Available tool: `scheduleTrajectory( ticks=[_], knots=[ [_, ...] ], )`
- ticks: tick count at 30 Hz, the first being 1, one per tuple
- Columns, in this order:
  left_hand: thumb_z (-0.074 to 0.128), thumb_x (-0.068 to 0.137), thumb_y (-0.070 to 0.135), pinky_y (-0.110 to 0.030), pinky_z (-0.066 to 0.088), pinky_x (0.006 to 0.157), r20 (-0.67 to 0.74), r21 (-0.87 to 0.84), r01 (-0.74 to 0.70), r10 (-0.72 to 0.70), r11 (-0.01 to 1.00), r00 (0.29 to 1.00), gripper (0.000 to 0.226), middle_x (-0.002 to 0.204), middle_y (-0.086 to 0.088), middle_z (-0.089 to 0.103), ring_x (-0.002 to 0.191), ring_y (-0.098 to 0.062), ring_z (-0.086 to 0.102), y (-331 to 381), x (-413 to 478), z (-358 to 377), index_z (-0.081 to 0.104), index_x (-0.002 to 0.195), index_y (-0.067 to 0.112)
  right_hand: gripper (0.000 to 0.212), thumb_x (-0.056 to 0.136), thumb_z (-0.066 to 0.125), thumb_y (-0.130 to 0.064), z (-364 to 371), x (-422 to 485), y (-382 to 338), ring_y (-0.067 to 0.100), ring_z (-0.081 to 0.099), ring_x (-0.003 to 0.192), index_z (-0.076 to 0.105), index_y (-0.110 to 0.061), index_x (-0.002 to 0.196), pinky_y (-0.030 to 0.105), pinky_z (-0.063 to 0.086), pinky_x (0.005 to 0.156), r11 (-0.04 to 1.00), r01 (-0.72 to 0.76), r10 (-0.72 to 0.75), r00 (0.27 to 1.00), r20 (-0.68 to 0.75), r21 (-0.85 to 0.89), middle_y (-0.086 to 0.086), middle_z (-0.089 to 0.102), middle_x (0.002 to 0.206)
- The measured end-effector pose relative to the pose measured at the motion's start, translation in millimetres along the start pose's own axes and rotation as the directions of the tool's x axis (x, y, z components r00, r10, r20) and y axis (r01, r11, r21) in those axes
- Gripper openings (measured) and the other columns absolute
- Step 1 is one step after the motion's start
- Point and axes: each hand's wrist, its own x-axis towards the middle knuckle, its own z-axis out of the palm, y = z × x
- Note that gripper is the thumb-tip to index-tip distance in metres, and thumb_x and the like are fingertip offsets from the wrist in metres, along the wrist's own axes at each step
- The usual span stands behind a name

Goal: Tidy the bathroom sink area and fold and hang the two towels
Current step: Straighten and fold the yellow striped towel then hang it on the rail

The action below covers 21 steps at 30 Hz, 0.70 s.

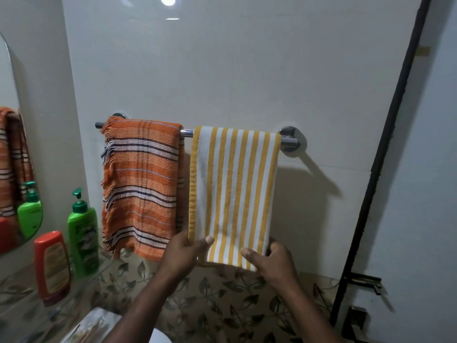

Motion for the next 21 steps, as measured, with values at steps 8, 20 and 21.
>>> scheduleTrajectory(
  ticks=[8,20,21],
  knots=[
    [0.079,0.095,0.022,-0.044,0.065,0.083,-0.021,0.131,0.013,-0.011,0.991,1.0,0.012,0.094,-0.002,0.084,0.086,-0.018,0.081,-15,0,-1,0.078,0.104,0.014,0.032,0.083,0.09,-0.033,-10,-1,9,0.008,0.073,0.092,0.069,-0.025,0.106,0.032,0.064,0.081,0.995,0.072,-0.07,0.997,0.028,-0.074,-0.007,0.076,0.107],
    [0.083,0.091,0.033,-0.036,0.062,0.083,-0.189,0.111,0.042,-0.02,0.993,0.982,0.007,0.09,0.015,0.082,0.086,-0.008,0.078,-39,-1,6,0.08,0.094,0.028,0.087,0.079,0.091,-0.044,-3,9,27,0.027,0.064,0.125,0.056,-0.003,0.148,0.026,0.05,0.092,0.994,0.032,-0.042,0.995,-0.094,-0.105,0.013,0.066,0.142],
    [0.083,0.091,0.032,-0.036,0.061,0.083,-0.196,0.092,0.038,-0.019,0.995,0.98,0.005,0.09,0.015,0.082,0.088,-0.008,0.078,-39,-1,7,0.078,0.094,0.03,0.088,0.079,0.09,-0.045,-2,9,27,0.028,0.063,0.127,0.055,-0.003,0.148,0.026,0.048,0.092,0.995,0.025,-0.034,0.995,-0.091,-0.101,0.013,0.065,0.143]
  ],
)
